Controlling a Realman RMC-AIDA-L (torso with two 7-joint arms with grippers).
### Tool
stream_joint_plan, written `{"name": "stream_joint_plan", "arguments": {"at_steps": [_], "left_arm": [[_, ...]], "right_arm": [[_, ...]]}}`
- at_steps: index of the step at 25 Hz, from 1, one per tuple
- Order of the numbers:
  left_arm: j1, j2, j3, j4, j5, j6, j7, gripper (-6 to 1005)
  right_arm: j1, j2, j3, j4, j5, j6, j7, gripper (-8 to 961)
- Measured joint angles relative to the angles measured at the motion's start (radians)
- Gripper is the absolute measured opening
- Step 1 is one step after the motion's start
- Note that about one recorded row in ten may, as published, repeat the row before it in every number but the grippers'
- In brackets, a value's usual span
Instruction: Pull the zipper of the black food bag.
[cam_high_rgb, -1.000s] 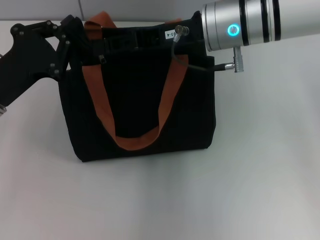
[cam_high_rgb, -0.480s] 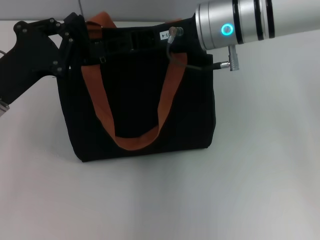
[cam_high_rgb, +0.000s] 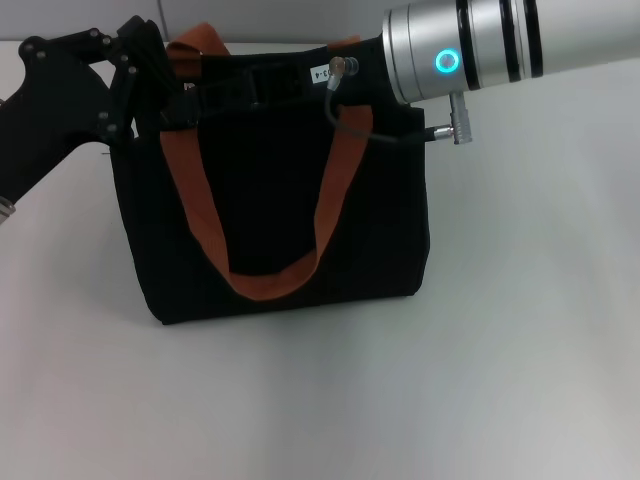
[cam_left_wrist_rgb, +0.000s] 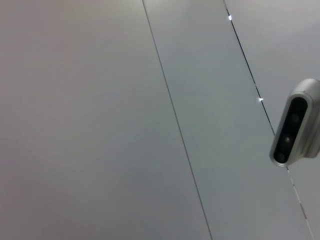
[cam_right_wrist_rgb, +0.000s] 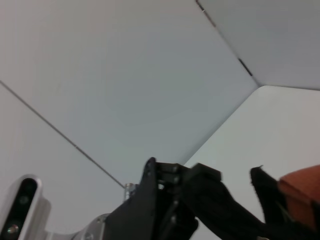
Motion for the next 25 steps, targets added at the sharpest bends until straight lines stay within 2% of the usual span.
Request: {"name": "stream_joint_plan", "arguments": {"at_steps": [11, 25], "left_arm": [[0.008, 0.0, 0.006, -0.001, -0.005, 0.014, 0.0, 26], [0.008, 0.0, 0.0, -0.011, -0.006, 0.026, 0.0, 27]], "right_arm": [[0.002, -0.001, -0.01, 0.006, -0.006, 0.042, -0.003, 454], [0.023, -0.002, -0.031, 0.004, -0.005, 0.028, 0.003, 454]]}}
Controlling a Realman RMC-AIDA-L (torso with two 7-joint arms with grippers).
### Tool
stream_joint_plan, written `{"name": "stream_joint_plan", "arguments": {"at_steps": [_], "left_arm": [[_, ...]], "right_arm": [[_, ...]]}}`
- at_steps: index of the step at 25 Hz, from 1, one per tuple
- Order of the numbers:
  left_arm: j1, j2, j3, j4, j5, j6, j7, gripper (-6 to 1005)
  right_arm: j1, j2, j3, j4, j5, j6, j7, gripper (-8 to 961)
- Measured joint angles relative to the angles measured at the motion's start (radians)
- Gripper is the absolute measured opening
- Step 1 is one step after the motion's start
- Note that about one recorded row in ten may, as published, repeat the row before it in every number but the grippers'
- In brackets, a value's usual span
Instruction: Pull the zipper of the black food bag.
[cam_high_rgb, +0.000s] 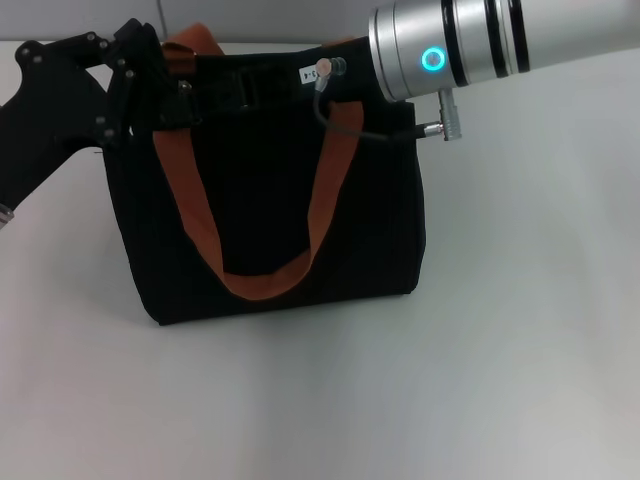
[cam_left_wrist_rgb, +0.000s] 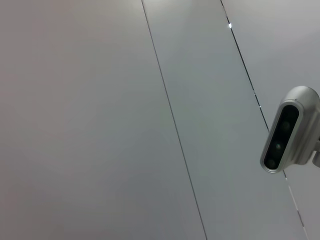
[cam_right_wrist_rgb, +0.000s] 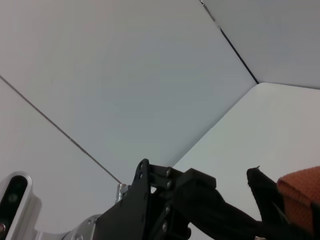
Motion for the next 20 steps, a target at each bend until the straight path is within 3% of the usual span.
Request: {"name": "stream_joint_plan", "arguments": {"at_steps": [13, 20], "left_arm": [[0.001, 0.001, -0.002, 0.0, 0.0, 0.004, 0.0, 27], [0.001, 0.001, -0.002, 0.0, 0.0, 0.001, 0.0, 27]], "right_arm": [[-0.005, -0.001, 0.007, -0.001, -0.002, 0.007, 0.002, 455], [-0.008, -0.002, 0.008, 0.002, -0.003, 0.009, -0.002, 219]]}}
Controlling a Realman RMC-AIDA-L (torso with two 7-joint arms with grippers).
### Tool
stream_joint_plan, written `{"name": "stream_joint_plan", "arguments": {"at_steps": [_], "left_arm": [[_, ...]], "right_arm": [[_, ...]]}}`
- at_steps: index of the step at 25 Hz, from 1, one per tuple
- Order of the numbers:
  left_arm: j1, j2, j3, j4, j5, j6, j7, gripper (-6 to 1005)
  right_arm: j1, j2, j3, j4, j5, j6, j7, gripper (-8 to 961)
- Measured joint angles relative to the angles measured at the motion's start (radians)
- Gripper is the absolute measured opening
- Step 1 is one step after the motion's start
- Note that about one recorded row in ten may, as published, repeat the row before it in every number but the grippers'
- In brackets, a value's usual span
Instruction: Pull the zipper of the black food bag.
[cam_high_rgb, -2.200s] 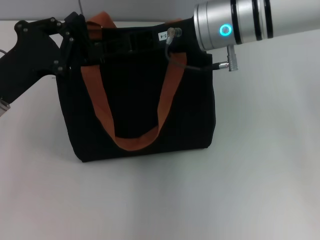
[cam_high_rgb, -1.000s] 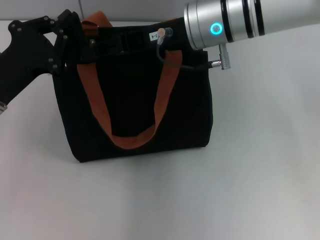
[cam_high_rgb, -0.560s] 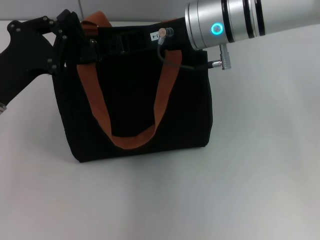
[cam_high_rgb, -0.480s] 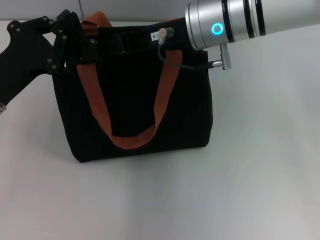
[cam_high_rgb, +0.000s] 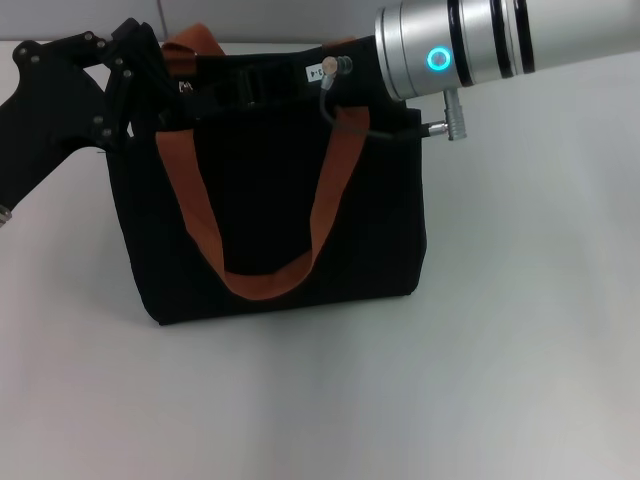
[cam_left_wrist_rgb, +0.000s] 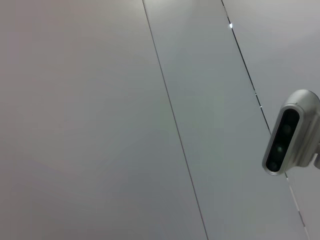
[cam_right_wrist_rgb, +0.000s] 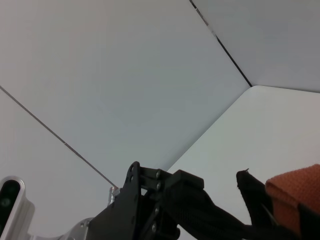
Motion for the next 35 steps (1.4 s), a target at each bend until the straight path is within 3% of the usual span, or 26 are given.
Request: {"name": "stream_joint_plan", "arguments": {"at_steps": [9, 21, 28, 35], "left_arm": [[0.0, 0.0, 0.0, 0.0, 0.0, 0.001, 0.0, 28], [0.0, 0.0, -0.012, 0.0, 0.0, -0.005, 0.0, 28], [-0.001, 0.0, -0.012, 0.0, 0.0, -0.011, 0.0, 28], [-0.001, -0.002, -0.012, -0.002, 0.0, -0.014, 0.004, 28]], "right_arm": [[0.001, 0.0, -0.008, -0.008, -0.005, 0.018, -0.045, 1], [0.003, 0.0, -0.009, -0.018, -0.031, 0.035, -0.029, 0], [0.028, 0.003, -0.03, -0.128, -0.193, 0.042, 0.148, 0], [0.074, 0.003, -0.038, -0.14, -0.283, 0.046, 0.249, 1]]}}
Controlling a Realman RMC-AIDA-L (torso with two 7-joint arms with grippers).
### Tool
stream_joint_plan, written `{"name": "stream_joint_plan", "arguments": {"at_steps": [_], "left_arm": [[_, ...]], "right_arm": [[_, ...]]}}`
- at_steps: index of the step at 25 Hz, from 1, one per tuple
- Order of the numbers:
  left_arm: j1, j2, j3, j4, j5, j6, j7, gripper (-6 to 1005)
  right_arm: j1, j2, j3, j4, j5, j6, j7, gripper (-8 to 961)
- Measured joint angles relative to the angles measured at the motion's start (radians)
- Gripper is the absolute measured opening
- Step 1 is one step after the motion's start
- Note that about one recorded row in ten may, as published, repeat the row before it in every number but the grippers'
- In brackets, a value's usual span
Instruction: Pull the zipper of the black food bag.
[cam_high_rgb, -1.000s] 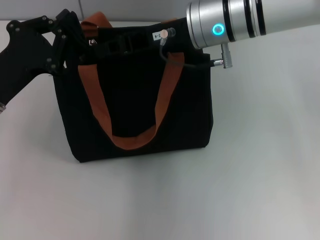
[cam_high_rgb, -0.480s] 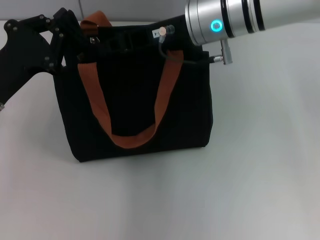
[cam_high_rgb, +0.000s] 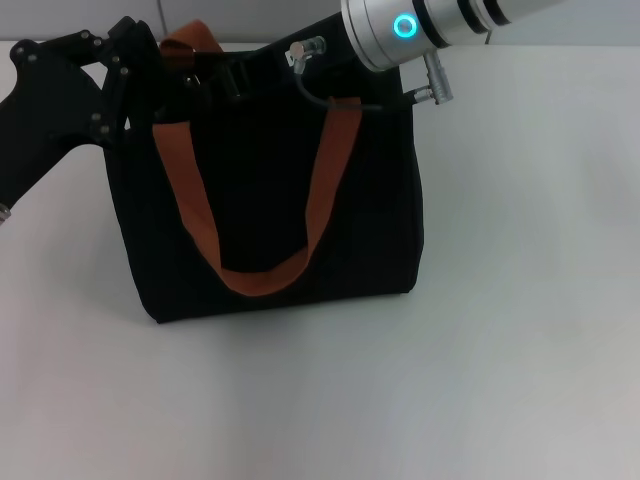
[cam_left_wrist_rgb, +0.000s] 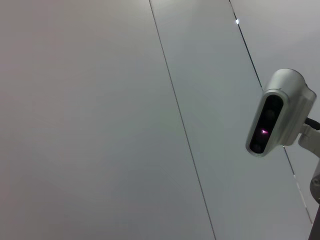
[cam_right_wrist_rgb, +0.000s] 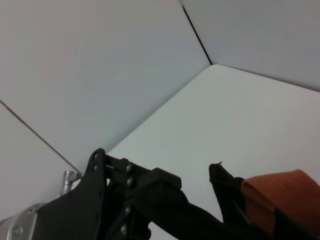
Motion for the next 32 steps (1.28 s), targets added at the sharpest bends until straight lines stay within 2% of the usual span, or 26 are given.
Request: {"name": "stream_joint_plan", "arguments": {"at_steps": [8, 18, 32], "left_arm": [[0.001, 0.0, -0.01, -0.001, 0.0, -0.004, -0.002, 29], [0.004, 0.0, -0.011, -0.001, -0.011, -0.026, 0.002, 29], [0.009, 0.003, -0.012, -0.001, -0.027, -0.029, -0.003, 30]], "right_arm": [[-0.003, -0.002, 0.005, -0.028, -0.059, 0.006, 0.073, 1], [-0.07, -0.001, 0.006, -0.114, -0.105, 0.009, 0.13, 1], [-0.224, -0.004, 0.009, -0.289, -0.162, -0.015, 0.187, 2]]}}
